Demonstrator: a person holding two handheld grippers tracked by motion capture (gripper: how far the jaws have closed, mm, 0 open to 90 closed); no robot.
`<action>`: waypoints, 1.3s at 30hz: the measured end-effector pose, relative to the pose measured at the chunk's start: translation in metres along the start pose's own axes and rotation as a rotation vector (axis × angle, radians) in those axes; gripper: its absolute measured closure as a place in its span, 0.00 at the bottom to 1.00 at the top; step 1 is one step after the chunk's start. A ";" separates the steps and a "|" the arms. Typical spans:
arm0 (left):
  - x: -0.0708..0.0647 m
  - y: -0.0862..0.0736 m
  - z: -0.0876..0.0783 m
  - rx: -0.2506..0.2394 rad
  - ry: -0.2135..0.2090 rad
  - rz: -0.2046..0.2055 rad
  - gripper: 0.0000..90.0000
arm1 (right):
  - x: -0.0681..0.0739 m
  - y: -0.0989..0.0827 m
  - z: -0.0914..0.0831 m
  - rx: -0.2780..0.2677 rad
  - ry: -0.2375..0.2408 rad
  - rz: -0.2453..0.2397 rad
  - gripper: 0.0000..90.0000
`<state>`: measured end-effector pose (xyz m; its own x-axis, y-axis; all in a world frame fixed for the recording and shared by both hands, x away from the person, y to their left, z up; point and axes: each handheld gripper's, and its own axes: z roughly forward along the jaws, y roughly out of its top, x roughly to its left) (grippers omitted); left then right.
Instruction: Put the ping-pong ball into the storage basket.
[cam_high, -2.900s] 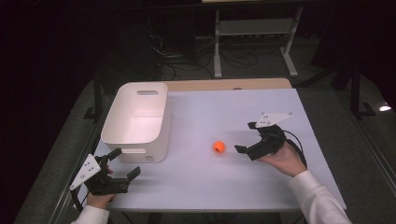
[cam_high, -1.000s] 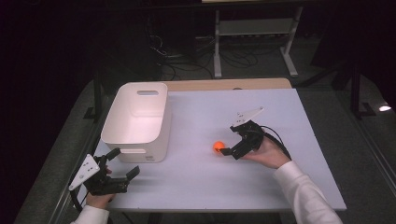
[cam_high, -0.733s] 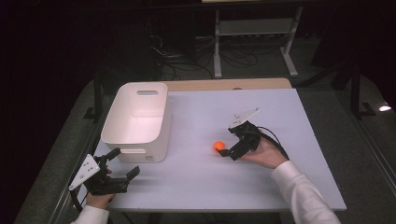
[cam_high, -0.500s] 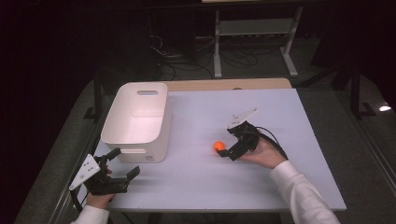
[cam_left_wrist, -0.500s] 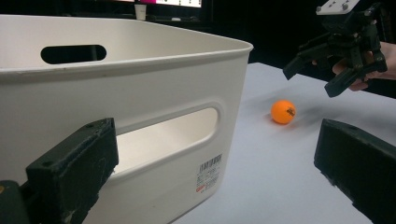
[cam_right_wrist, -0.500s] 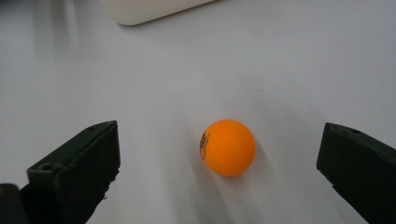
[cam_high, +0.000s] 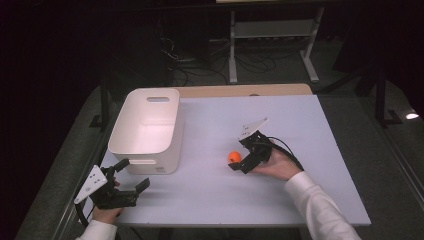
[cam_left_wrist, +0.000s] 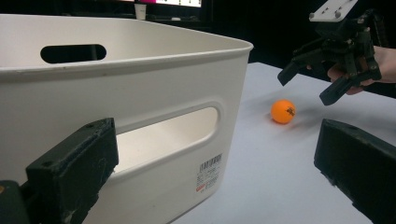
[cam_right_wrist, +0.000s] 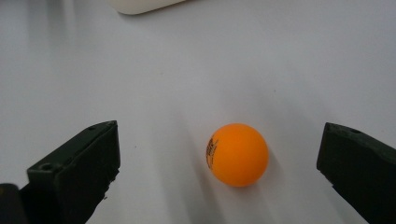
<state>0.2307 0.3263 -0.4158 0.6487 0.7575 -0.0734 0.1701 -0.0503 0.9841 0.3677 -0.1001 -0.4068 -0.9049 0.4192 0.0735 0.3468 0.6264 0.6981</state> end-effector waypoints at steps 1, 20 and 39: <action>0.000 0.000 0.000 -0.001 -0.001 -0.001 0.00 | 0.000 0.000 0.002 0.005 -0.001 -0.005 0.00; 0.000 0.000 0.000 0.009 -0.003 0.005 0.00 | -0.002 -0.002 0.018 0.047 0.011 -0.010 0.00; 0.001 0.000 0.000 0.015 -0.003 0.011 0.00 | -0.003 -0.005 0.031 0.093 0.015 0.004 0.00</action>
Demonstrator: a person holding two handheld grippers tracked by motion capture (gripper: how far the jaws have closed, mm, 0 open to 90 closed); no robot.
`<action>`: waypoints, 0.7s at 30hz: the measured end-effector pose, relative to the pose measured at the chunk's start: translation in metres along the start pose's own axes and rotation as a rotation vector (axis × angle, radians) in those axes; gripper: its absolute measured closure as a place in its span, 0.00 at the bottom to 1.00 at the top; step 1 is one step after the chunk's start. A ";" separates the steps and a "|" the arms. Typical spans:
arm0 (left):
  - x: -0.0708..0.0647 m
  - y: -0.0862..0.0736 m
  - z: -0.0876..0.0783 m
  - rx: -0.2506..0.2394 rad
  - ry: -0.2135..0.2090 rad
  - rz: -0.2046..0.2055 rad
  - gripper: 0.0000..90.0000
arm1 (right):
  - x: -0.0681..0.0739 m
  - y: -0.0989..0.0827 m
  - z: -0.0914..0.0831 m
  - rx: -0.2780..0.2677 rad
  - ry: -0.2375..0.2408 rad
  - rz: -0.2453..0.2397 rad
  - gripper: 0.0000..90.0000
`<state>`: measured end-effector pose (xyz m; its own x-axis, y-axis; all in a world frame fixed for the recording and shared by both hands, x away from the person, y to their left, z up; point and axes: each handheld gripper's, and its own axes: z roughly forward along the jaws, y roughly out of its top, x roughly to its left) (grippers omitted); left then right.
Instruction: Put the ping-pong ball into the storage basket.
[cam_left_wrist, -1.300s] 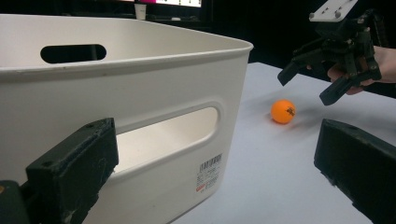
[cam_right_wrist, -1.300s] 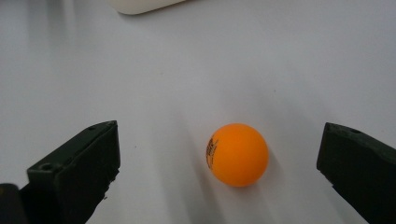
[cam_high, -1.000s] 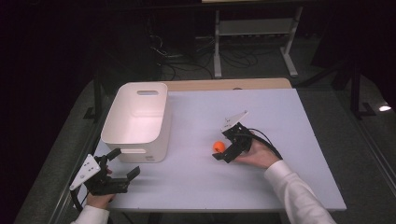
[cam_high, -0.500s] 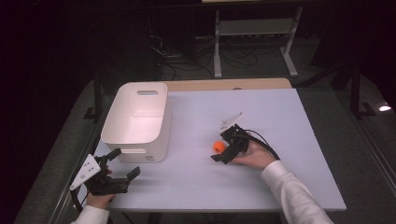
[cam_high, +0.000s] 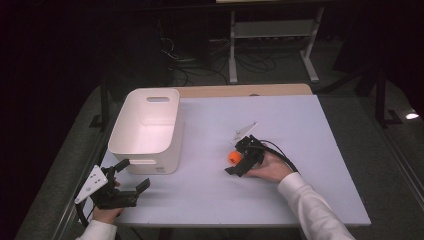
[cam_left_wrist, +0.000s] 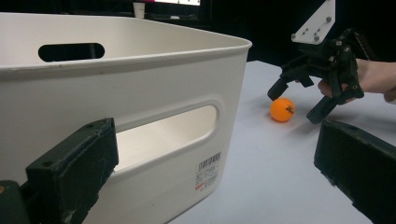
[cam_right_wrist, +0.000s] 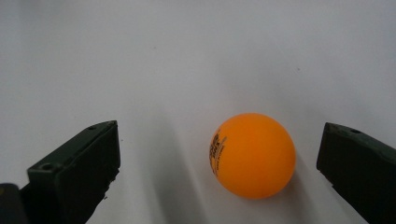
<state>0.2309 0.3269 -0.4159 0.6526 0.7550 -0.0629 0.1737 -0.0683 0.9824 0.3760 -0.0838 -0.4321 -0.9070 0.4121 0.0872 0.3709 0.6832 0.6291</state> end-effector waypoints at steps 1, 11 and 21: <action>0.000 0.000 0.000 0.000 0.000 -0.001 0.00 | 0.000 0.000 0.000 -0.001 -0.001 0.002 0.00; -0.001 0.000 0.000 -0.004 -0.001 -0.008 0.00 | -0.005 -0.001 -0.005 -0.013 0.017 0.028 0.21; 0.001 0.000 0.000 0.000 0.002 0.001 0.00 | -0.007 -0.003 -0.005 -0.007 0.013 0.005 0.36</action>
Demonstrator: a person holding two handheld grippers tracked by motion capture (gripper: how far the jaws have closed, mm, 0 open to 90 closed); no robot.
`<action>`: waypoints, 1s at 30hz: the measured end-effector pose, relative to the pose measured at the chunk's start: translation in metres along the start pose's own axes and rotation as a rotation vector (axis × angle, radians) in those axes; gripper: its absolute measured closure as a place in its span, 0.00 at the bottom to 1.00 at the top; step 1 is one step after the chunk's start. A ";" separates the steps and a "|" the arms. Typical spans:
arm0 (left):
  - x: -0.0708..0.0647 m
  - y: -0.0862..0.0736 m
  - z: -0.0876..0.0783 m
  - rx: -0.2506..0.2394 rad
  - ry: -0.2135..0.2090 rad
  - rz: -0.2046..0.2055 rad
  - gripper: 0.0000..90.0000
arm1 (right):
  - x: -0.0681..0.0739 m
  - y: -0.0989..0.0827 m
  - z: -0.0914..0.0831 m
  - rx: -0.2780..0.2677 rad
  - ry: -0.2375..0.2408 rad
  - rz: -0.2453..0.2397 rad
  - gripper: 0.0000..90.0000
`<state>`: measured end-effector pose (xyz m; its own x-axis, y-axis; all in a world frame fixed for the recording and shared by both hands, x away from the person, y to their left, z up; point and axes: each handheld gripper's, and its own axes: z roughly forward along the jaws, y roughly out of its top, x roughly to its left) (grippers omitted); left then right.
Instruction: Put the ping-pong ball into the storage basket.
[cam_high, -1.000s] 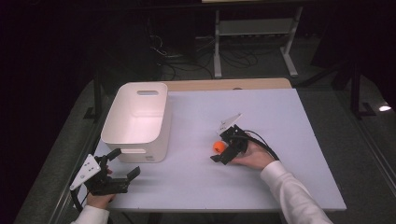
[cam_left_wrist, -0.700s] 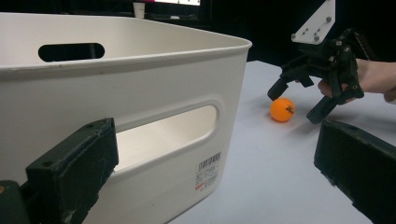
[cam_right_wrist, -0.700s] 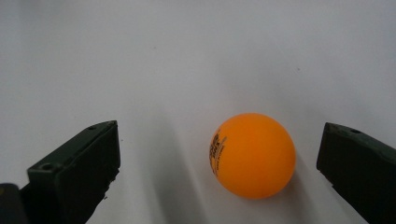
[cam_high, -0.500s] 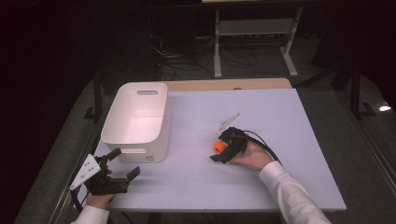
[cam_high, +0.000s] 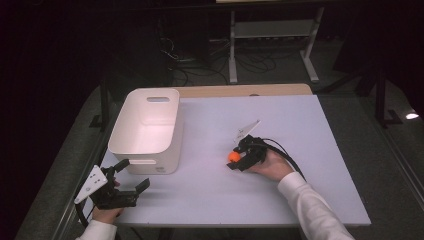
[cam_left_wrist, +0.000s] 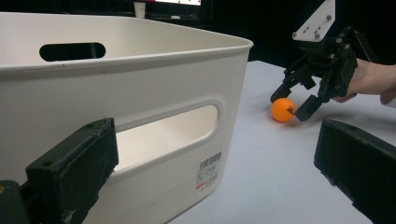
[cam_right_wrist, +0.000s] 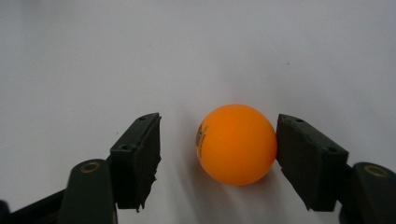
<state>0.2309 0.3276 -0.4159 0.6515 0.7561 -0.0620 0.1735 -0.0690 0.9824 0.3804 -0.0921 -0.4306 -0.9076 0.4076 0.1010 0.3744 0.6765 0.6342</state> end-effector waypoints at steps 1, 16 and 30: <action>0.000 0.000 0.000 0.000 0.000 0.000 0.00 | 0.001 0.000 0.000 0.006 -0.001 0.006 0.37; 0.000 0.000 0.000 -0.008 0.001 -0.007 0.00 | 0.001 0.000 -0.002 -0.002 -0.024 -0.009 0.55; 0.000 0.000 0.000 -0.002 0.001 0.001 0.00 | -0.002 0.006 -0.020 -0.035 0.010 0.004 0.55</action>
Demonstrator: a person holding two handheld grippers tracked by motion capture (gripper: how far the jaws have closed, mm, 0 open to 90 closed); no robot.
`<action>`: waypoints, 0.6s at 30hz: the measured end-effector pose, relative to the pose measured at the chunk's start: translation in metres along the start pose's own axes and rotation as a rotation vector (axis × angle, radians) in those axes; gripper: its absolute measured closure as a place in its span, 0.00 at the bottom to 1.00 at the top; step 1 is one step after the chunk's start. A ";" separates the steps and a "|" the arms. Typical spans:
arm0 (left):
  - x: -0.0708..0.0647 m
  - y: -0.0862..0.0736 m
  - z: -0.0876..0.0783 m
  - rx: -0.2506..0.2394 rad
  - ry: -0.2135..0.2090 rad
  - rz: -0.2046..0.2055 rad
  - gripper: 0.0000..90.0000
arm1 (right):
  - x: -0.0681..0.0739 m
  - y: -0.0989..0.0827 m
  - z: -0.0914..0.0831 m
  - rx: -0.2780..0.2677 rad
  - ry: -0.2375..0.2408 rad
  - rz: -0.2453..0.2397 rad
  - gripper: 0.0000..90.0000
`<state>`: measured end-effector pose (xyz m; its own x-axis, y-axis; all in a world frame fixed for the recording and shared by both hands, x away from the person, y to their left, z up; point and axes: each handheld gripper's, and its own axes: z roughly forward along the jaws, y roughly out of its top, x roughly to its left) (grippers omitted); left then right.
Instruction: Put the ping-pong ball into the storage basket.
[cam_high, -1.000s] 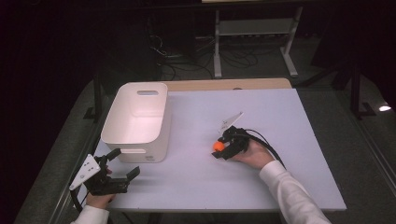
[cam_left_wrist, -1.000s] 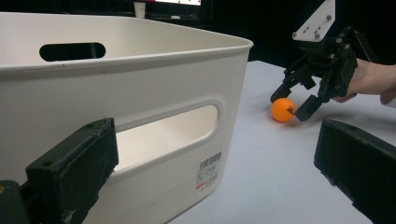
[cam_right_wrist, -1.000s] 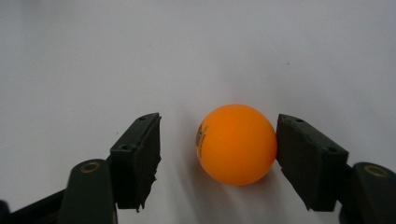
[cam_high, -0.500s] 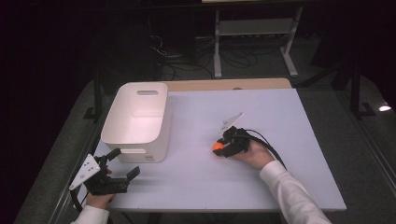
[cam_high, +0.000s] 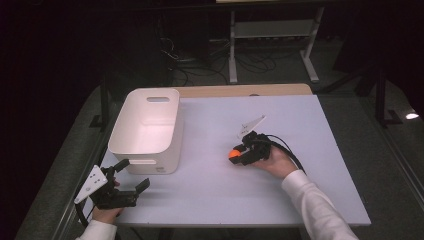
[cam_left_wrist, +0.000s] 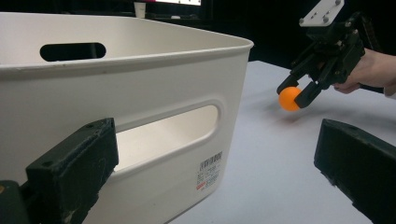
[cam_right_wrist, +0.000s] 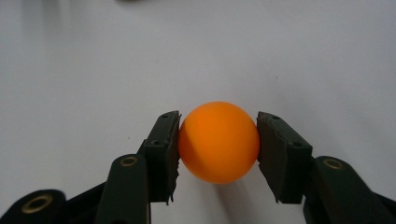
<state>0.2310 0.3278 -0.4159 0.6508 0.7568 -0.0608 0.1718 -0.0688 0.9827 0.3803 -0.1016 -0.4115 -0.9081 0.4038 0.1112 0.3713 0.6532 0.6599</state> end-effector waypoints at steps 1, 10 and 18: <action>0.000 0.000 0.000 0.000 0.000 0.000 0.00 | 0.000 0.001 -0.001 0.000 0.003 0.008 0.55; 0.000 0.000 0.000 -0.001 -0.002 -0.001 0.00 | 0.003 0.009 -0.010 0.001 0.018 -0.007 0.55; -0.001 0.000 0.001 -0.009 -0.003 -0.011 0.00 | 0.005 0.018 -0.014 0.001 0.038 -0.013 0.55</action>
<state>0.2308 0.3266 -0.4158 0.6515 0.7552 -0.0721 0.1722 -0.0546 0.9836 0.3801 -0.0970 -0.3884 -0.9195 0.3706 0.1311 0.3597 0.6586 0.6609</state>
